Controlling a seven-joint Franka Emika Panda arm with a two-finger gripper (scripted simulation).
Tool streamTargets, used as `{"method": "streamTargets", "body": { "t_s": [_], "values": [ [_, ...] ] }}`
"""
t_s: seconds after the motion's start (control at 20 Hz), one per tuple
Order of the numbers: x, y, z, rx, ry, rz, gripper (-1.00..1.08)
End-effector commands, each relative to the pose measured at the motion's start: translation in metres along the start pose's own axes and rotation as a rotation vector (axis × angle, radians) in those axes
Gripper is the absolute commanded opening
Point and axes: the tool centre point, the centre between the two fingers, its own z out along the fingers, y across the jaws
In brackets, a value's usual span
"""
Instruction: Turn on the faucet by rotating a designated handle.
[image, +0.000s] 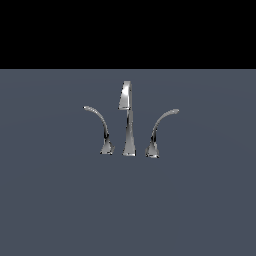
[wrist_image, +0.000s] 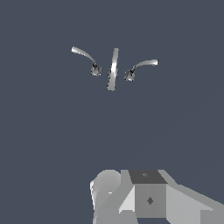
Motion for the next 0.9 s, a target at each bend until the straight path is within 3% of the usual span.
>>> {"method": "streamTargets", "body": {
  "t_s": [0.0, 0.45, 0.85],
  "values": [
    [0.0, 0.0, 0.0, 0.0, 0.0, 0.0, -1.0],
    [0.009, -0.004, 0.01, 0.001, -0.001, 0.053, -1.0],
    [0.034, -0.012, 0.037, 0.004, -0.005, 0.191, -1.0]
  ]
}}
